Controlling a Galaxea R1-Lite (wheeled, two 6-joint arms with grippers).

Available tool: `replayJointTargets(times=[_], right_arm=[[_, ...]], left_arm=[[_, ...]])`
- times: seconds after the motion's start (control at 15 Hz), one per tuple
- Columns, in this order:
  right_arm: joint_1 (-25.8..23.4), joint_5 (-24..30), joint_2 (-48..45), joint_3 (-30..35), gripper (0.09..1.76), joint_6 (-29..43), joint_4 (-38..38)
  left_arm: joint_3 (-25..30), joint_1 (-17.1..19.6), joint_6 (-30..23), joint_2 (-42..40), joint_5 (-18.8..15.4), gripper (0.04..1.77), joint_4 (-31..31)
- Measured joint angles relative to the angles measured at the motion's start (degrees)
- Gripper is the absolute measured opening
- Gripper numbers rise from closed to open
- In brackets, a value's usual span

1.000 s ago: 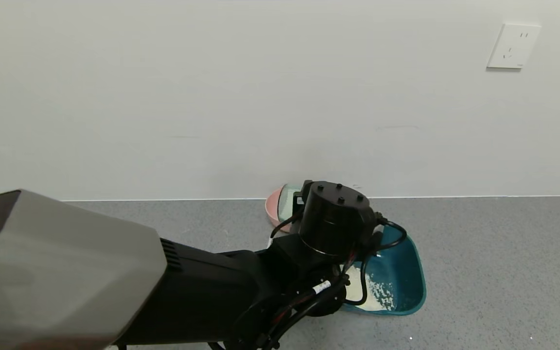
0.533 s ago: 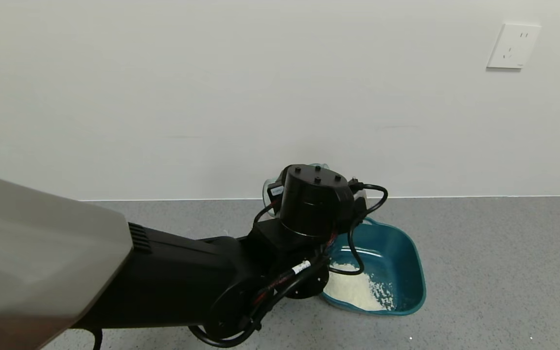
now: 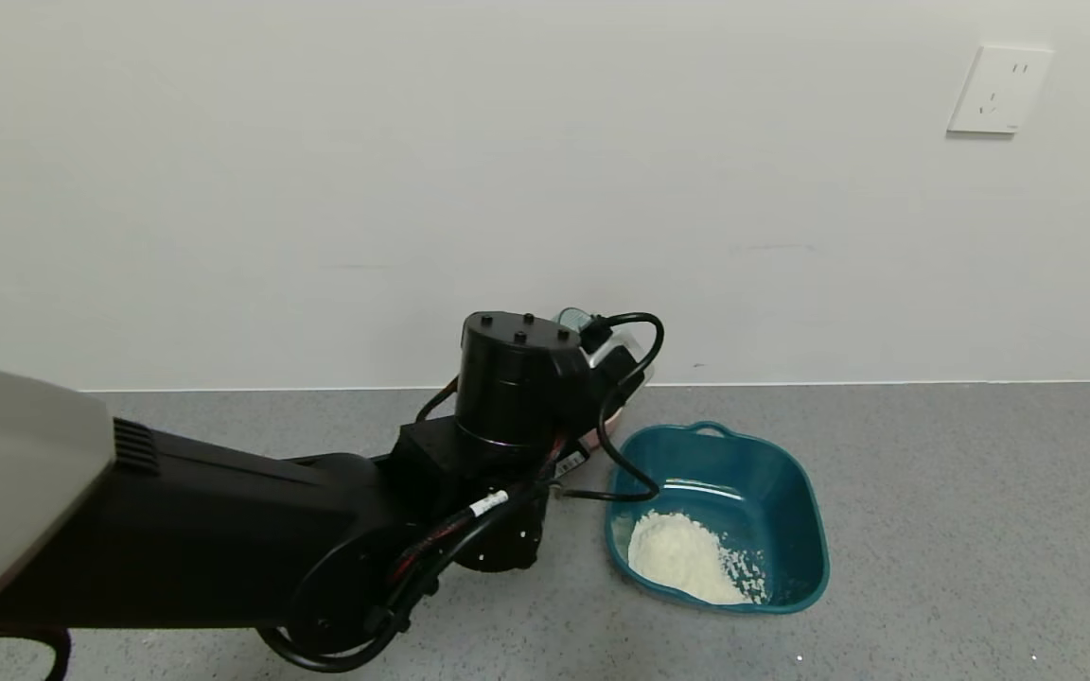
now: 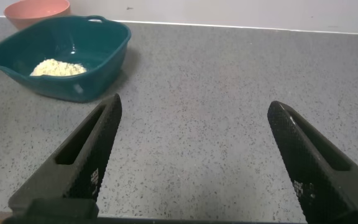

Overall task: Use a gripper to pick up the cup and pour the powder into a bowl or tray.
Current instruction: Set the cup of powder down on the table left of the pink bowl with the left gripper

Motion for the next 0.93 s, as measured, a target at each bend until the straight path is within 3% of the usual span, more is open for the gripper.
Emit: replayJointTargets(times=[0.2, 0.6, 0.8, 0.93], right_arm=[[0.0, 0.0, 0.0, 0.0, 1.71, -0.02, -0.02], [0.0, 0.0, 0.0, 0.0, 1.71, -0.05, -0.02], [0.0, 0.02, 0.0, 0.0, 1.71, -0.02, 0.0], [0.0, 0.02, 0.0, 0.0, 1.71, -0.02, 0.0]], left_arm=[[3.85, 4.13, -5.89, -3.54, -7.27, 1.25, -0.16], [11.19, 14.47, -14.21, -12.71, -32.6, 1.25, -0.13], [14.3, 21.5, -16.42, -15.66, -42.26, 1.25, -0.22], [14.99, 26.65, -20.61, -16.4, -47.79, 1.25, -0.27]])
